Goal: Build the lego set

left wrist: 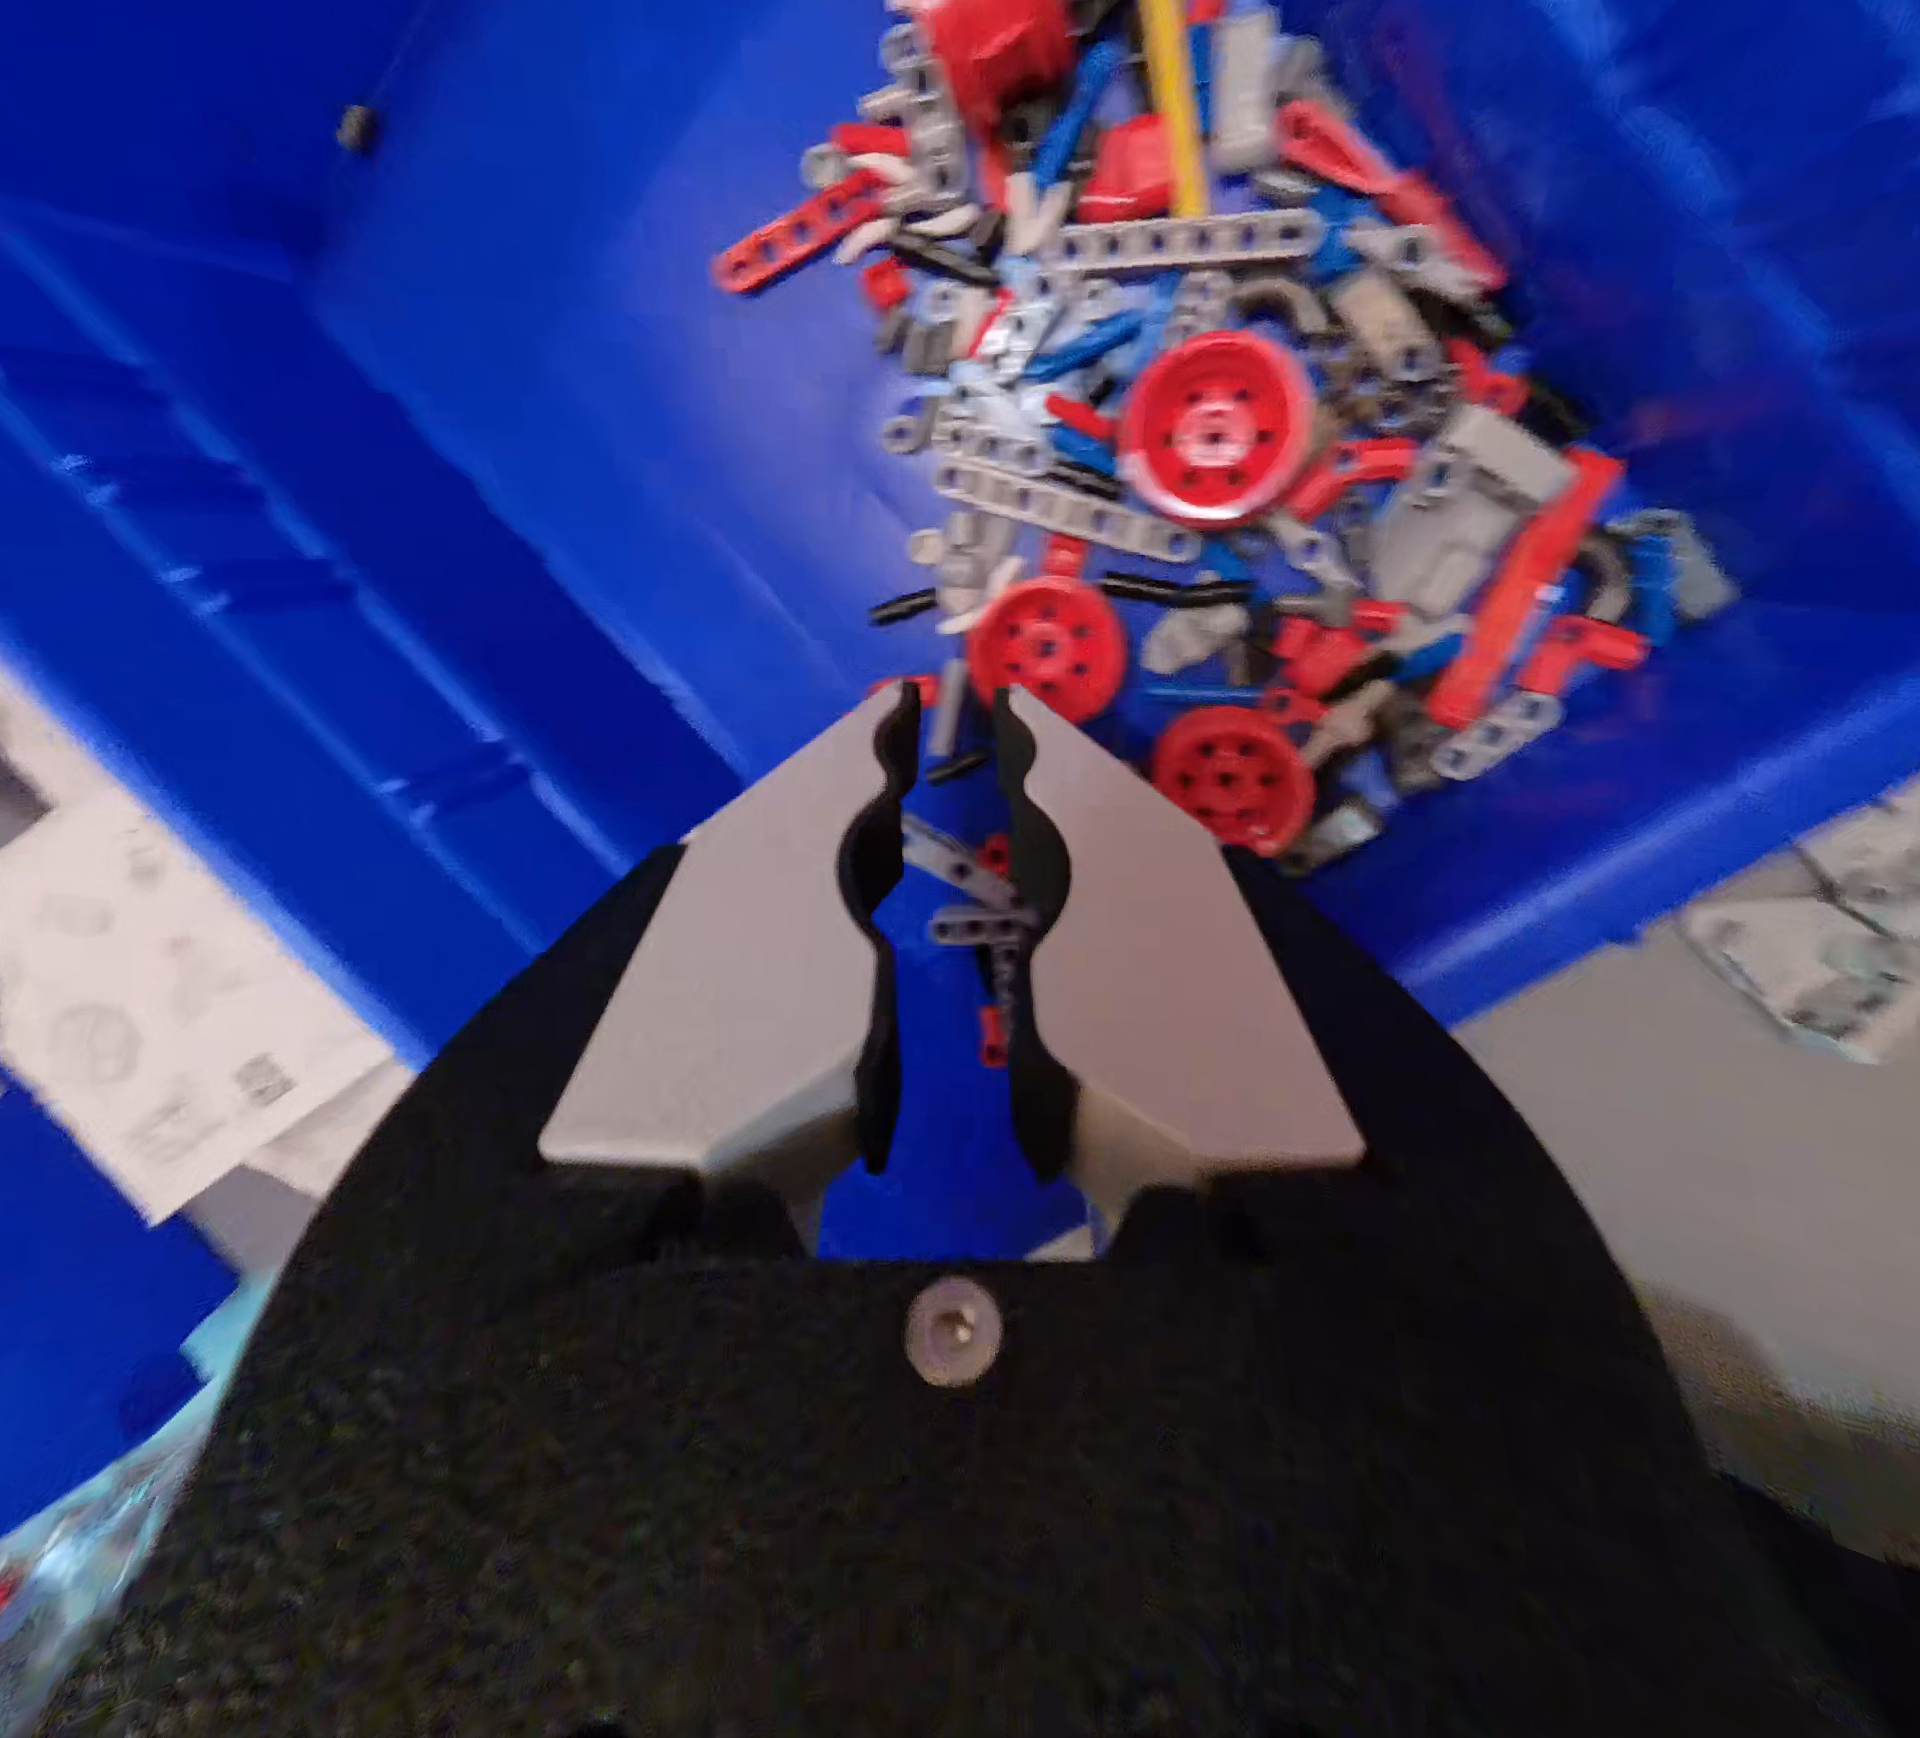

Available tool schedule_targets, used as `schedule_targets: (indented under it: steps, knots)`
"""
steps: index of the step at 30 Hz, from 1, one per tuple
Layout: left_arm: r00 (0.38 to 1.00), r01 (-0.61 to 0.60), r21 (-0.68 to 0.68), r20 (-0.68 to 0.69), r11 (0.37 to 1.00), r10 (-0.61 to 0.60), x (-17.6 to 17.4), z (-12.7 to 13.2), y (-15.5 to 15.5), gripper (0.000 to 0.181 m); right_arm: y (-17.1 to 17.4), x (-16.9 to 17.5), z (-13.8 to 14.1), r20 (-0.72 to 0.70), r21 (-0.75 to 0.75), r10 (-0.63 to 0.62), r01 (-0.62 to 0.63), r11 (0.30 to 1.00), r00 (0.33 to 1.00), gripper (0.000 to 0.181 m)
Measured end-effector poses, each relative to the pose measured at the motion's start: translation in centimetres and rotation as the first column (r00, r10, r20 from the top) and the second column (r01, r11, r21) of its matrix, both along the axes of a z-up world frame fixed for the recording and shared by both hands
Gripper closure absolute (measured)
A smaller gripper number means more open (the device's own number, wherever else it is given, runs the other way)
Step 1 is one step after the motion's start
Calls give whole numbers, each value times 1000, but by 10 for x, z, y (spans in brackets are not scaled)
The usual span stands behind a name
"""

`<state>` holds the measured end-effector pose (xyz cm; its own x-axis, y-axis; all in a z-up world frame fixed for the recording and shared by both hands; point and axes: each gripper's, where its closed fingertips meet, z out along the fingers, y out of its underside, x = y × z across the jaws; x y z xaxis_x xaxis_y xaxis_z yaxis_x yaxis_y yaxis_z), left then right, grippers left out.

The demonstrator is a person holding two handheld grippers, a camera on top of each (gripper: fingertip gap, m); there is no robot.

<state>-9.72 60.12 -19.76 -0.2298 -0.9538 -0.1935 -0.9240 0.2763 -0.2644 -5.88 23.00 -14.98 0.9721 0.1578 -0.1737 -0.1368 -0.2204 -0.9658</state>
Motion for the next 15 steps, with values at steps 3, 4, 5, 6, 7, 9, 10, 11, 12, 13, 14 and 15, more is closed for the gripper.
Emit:
schedule_targets:
  steps: [3,4,5,6,7,9,10,11,12,13,14,15]
  knots:
    - [997,-65,66,-33,996,67,-1,0,25,169,2,2,-3,-1,-21,-11,11,1000,1000,175]
    - [995,-75,65,-65,995,79,-4,-2,29,170,2,2,-4,-2,-29,-14,14,999,1000,175]
    - [993,-72,70,-92,995,79,-6,-3,32,170,3,3,-5,-2,-37,-18,18,999,1000,175]
    - [993,-55,80,-103,995,63,-5,-5,34,169,4,4,-6,-4,-43,-24,24,999,1000,175]
    - [994,-37,80,-101,996,45,-1,-6,35,166,4,5,-7,-6,-47,-30,30,998,1000,175]
    - [998,-15,31,-59,999,16,17,-8,31,163,5,6,-7,-10,-54,-34,33,998,999,175]
    - [1000,0,-2,-25,1000,0,28,-8,28,164,5,6,-8,-11,-57,-32,32,998,999,175]
    - [1000,11,-25,5,1000,-11,39,-8,27,164,6,6,-9,-14,-66,-31,30,997,999,175]
    - [1000,11,-25,10,1000,-11,45,-8,29,164,6,6,-11,-17,-76,-32,30,997,999,176]
    - [1000,13,-9,1,1000,-13,49,-8,33,164,7,7,-12,-18,-85,-37,35,996,999,175]
    - [999,35,4,-4,999,-35,52,-8,34,164,7,7,-13,-16,-92,-39,37,995,999,175]
    - [998,53,1,-20,999,-53,55,-7,33,164,8,7,-14,-14,-98,-36,35,995,999,175]
